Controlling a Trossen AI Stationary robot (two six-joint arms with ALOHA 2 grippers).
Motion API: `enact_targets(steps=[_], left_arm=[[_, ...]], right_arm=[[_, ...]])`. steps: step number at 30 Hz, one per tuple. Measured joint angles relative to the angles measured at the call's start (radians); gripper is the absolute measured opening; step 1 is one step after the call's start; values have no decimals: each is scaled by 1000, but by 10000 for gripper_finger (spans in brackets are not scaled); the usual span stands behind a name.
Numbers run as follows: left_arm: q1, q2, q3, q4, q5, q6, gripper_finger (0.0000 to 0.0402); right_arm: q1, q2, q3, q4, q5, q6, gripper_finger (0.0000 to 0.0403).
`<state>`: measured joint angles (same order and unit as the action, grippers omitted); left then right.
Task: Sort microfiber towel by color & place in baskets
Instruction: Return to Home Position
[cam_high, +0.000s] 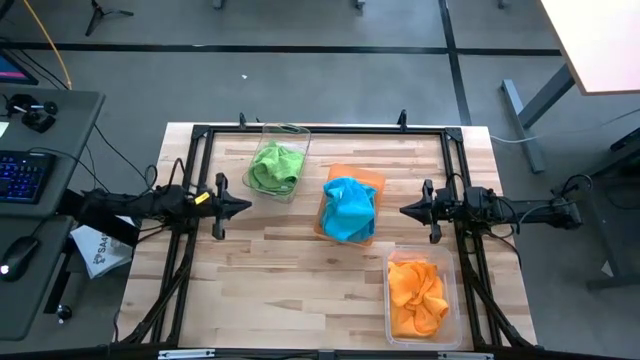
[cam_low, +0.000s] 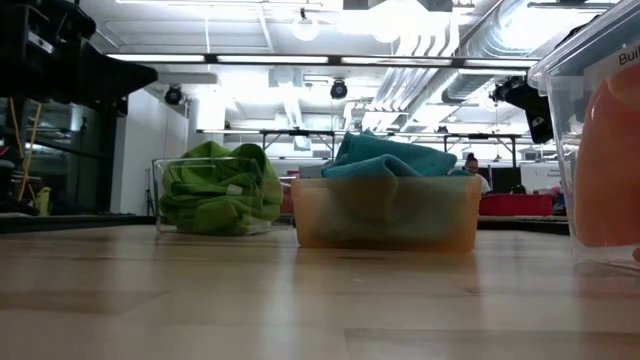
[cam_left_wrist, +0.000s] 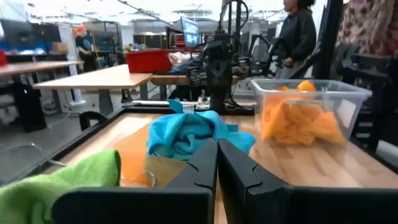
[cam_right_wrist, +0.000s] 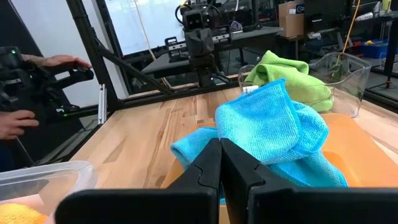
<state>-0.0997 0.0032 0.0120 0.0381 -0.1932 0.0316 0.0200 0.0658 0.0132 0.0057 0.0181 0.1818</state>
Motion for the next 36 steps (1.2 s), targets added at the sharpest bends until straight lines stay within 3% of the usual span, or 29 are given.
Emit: enact_targets(steps=[9,24,31,36], left_arm=[[1,0,0,11,0,-177,1],[1,0,0,11,0,-178,1],[1,0,0,11,0,-178,1],[1,0,0,11,0,-178,1]], right_arm=[[0,0,0,0,0,0,0],[0,0,0,0,1,-11,0],[0,0,0,0,1,-341,0],[0,0,0,0,1,-406,0]])
